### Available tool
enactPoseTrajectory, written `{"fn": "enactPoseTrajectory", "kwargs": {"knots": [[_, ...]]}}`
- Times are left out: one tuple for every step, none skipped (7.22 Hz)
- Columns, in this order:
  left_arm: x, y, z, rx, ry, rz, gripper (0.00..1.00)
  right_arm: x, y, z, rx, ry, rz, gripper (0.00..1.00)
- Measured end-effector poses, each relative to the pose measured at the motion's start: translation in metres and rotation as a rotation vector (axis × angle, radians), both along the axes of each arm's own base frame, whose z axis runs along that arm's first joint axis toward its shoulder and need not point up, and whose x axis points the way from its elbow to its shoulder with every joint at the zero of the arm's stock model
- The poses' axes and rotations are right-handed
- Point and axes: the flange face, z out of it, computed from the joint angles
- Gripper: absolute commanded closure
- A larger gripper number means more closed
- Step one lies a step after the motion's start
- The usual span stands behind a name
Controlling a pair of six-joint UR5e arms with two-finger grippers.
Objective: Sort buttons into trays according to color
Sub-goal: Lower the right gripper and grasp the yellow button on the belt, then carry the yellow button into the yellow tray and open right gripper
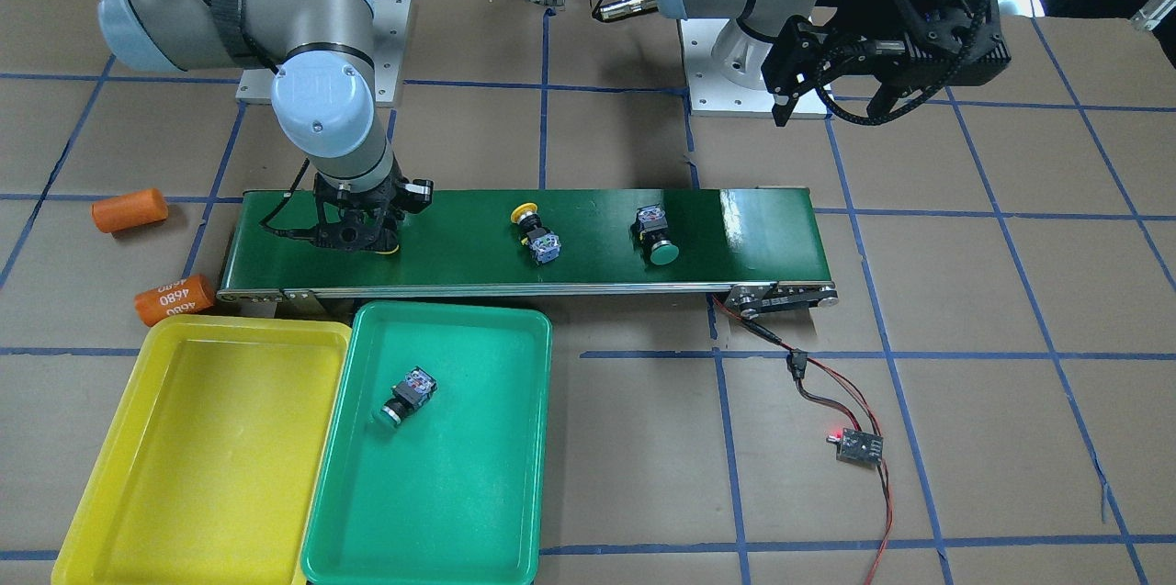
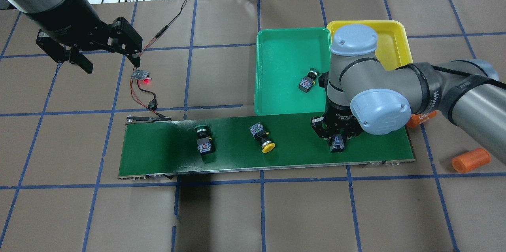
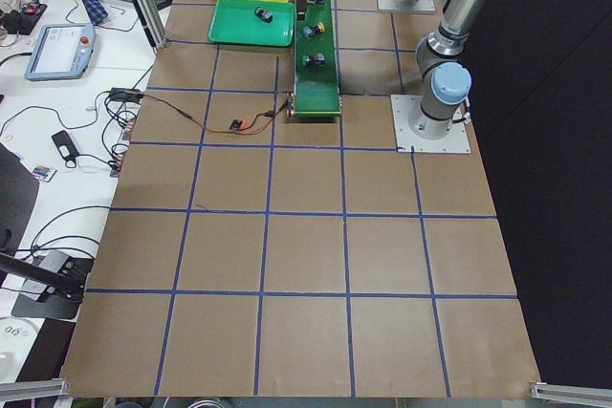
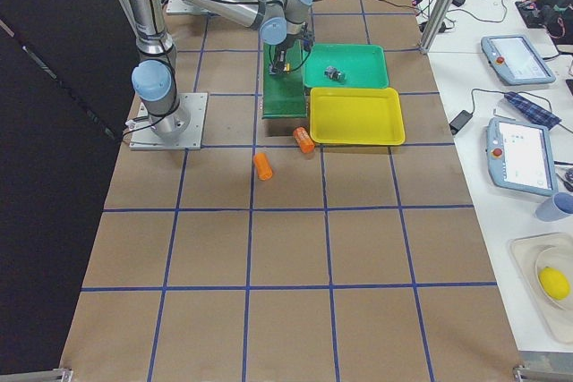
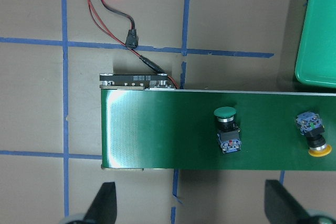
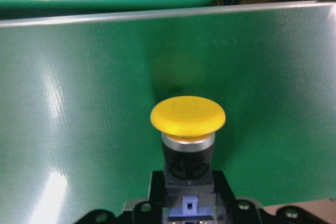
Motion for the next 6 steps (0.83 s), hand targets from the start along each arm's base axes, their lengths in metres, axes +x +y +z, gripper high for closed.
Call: {"fn": "enactPoseTrajectory", "kwargs": {"knots": [[0.000, -0.002, 0.000, -0.016, -0.001, 0.000, 0.00, -0.003, -0.011, 0.011, -0.032, 0.004, -0.004, 1.00], [0.000, -0.003, -0.001, -0.021, -0.002, 0.000, 0.00, -0.014, -0.033, 0.029, -0.080, -0.001, -0.024, 1.00], [0.000, -0.004, -0.001, -0.023, -0.001, 0.000, 0.00, -0.034, -0.061, 0.043, -0.125, -0.005, -0.063, 1.00], [0.000, -0.005, -0.002, -0.023, 0.000, 0.000, 0.00, -0.058, -0.095, 0.043, -0.172, 0.012, -0.097, 1.00], [0.000, -0.005, -0.002, -0.024, 0.000, 0.001, 0.00, -0.080, -0.128, 0.030, -0.220, 0.057, -0.114, 1.00], [0.000, -0.005, -0.002, -0.024, 0.001, 0.002, 0.00, -0.098, -0.149, 0.015, -0.260, 0.091, -0.128, 1.00]]}}
